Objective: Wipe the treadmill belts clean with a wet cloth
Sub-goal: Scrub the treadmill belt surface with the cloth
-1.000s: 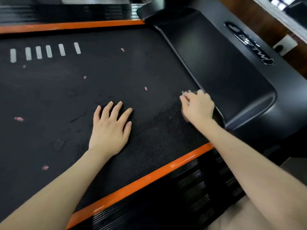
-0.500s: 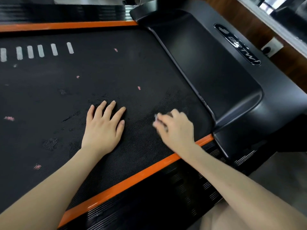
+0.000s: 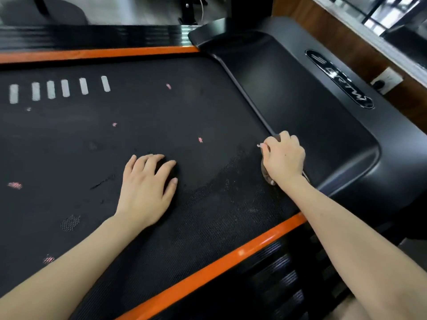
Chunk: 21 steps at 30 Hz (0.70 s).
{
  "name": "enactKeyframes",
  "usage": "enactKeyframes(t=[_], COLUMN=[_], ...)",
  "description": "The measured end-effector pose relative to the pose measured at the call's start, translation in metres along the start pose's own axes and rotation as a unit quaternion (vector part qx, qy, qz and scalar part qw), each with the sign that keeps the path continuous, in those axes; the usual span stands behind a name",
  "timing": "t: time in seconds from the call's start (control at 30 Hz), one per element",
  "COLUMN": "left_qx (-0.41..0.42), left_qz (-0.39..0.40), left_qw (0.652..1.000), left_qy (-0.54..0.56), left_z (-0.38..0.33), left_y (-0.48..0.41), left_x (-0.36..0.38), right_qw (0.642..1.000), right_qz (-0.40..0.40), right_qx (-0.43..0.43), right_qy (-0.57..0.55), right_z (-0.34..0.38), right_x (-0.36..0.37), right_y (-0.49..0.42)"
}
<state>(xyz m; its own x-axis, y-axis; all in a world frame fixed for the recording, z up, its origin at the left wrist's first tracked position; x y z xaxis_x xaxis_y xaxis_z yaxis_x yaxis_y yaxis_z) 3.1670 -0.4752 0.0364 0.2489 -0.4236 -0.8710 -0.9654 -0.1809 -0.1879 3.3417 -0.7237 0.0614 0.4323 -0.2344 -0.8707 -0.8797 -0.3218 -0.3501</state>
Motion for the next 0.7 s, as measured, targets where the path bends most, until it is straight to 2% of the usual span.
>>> enactKeyframes(t=[0.2, 0.4, 0.47, 0.6, 0.7], left_qx=[0.007, -0.029, -0.022, -0.018, -0.018], left_qz=[0.004, 0.016, 0.009, 0.004, 0.007], left_qw=[0.999, 0.998, 0.998, 0.999, 0.999], left_qy=[-0.052, -0.062, -0.053, -0.045, -0.043], left_z=[0.024, 0.051, 0.052, 0.054, 0.053], left_y=[-0.066, -0.097, -0.096, -0.096, -0.095], left_x=[-0.001, 0.008, 0.010, 0.009, 0.010], right_qw=[0.996, 0.989, 0.987, 0.996, 0.996], right_qz=[-0.059, -0.079, -0.062, -0.051, -0.056], right_qx=[0.018, -0.016, -0.010, -0.035, -0.064], right_qy=[-0.063, -0.126, -0.147, -0.059, -0.022], right_z=[0.028, 0.034, 0.038, 0.049, 0.047], right_x=[0.009, 0.015, 0.009, 0.000, 0.003], right_y=[-0.057, -0.070, -0.063, -0.026, -0.035])
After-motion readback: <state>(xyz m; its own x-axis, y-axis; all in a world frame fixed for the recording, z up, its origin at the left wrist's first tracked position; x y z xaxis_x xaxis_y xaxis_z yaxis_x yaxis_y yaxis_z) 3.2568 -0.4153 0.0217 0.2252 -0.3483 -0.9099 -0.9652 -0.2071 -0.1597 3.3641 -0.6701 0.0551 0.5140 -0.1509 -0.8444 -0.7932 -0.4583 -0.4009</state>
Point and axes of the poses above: each hand's wrist, its own y-axis away from the middle knuckle, its own x-axis out of the palm, z = x × y, the point moved 6 cm from there along -y, towards the middle knuckle, and after that the axes turned 13 degrees about y, right-handed, at the moved point
